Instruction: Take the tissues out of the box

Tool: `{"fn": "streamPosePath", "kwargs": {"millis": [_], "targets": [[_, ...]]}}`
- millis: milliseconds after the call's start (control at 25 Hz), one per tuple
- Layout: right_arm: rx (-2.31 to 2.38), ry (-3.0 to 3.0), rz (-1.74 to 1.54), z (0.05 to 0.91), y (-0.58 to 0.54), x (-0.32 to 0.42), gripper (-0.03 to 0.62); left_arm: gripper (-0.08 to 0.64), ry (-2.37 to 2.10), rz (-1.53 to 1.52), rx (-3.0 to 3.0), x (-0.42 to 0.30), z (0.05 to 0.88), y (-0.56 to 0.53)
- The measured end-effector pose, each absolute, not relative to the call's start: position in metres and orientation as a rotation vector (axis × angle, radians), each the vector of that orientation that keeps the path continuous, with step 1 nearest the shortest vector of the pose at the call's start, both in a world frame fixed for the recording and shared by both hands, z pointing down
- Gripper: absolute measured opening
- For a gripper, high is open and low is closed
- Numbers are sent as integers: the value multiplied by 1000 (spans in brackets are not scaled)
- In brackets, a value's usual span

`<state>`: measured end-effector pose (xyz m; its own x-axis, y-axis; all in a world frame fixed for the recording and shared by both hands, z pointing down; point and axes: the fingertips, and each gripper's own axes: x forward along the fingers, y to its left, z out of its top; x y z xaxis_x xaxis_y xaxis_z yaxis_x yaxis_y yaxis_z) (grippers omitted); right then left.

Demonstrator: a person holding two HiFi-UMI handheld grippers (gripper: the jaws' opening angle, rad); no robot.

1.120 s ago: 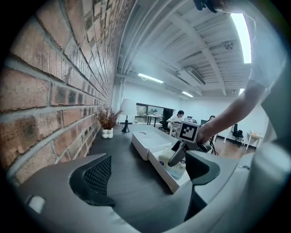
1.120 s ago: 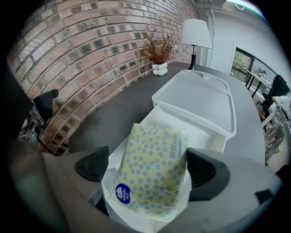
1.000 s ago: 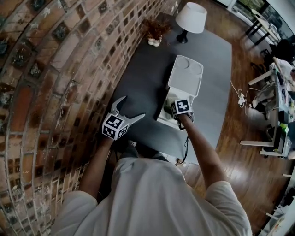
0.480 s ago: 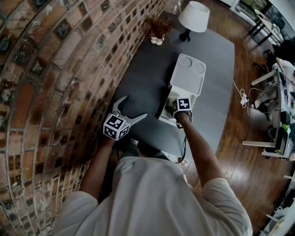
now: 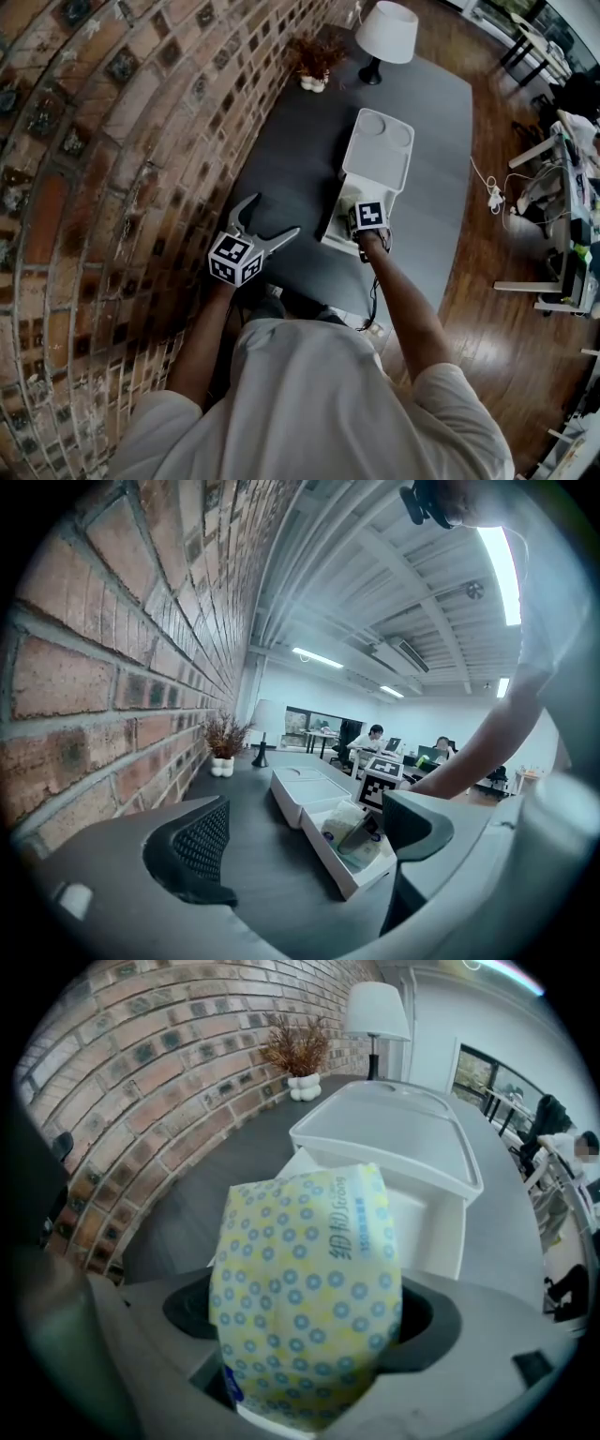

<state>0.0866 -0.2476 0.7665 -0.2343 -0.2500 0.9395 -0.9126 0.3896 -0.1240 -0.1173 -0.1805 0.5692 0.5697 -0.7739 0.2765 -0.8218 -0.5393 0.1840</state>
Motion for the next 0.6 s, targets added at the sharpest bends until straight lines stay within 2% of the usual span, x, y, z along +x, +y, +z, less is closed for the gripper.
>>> {"fn": "streamPosePath", "kwargs": {"millis": [280,600], "targets": [[1106,-1909,880,727,-256,86,466,506,-1304,162,2553,-105,548,-189],[1163,-2297,653,641,-266,78,466,505,-1320,95,2609,-88,517,-201]]}}
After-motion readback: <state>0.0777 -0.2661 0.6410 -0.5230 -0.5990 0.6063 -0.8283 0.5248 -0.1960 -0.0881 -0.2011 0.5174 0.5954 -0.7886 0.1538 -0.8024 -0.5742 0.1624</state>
